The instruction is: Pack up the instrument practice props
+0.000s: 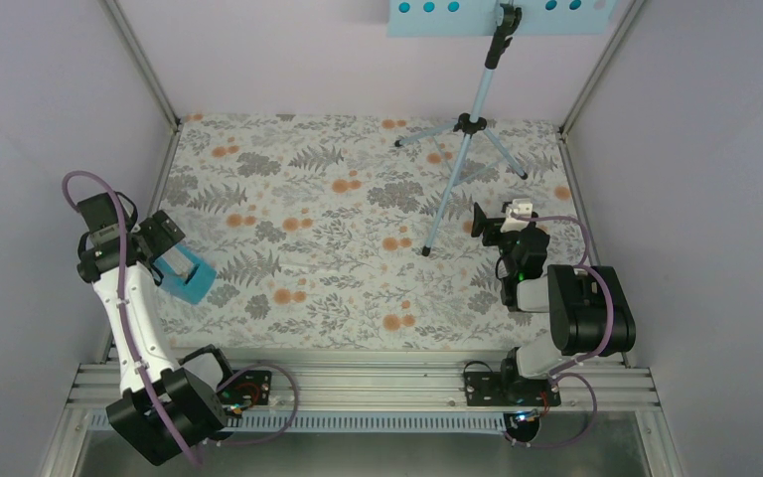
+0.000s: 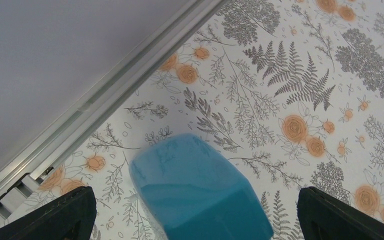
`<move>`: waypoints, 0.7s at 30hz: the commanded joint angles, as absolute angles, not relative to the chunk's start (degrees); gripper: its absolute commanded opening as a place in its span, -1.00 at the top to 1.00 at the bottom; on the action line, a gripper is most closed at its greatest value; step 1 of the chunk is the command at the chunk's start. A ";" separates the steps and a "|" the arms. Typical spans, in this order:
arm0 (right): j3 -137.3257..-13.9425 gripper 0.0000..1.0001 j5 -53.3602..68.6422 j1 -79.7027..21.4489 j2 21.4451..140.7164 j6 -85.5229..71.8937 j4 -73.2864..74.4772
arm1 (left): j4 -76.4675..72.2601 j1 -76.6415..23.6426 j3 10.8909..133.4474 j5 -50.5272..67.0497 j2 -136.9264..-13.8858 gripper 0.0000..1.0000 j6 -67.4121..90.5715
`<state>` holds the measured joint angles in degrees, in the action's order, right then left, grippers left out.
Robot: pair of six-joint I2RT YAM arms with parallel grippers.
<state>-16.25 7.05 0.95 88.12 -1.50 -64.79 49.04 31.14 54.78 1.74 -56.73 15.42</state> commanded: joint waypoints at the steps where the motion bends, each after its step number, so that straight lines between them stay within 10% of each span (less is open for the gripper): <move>1: -16.61 -0.99 7.38 1.48 87.74 0.00 -67.93 | 50.18 31.52 55.27 4.65 -56.59 -1.00 12.13; 21: -16.54 -0.99 7.38 1.45 87.72 0.00 -67.88 | 49.08 29.68 55.60 9.40 -61.20 -0.20 8.32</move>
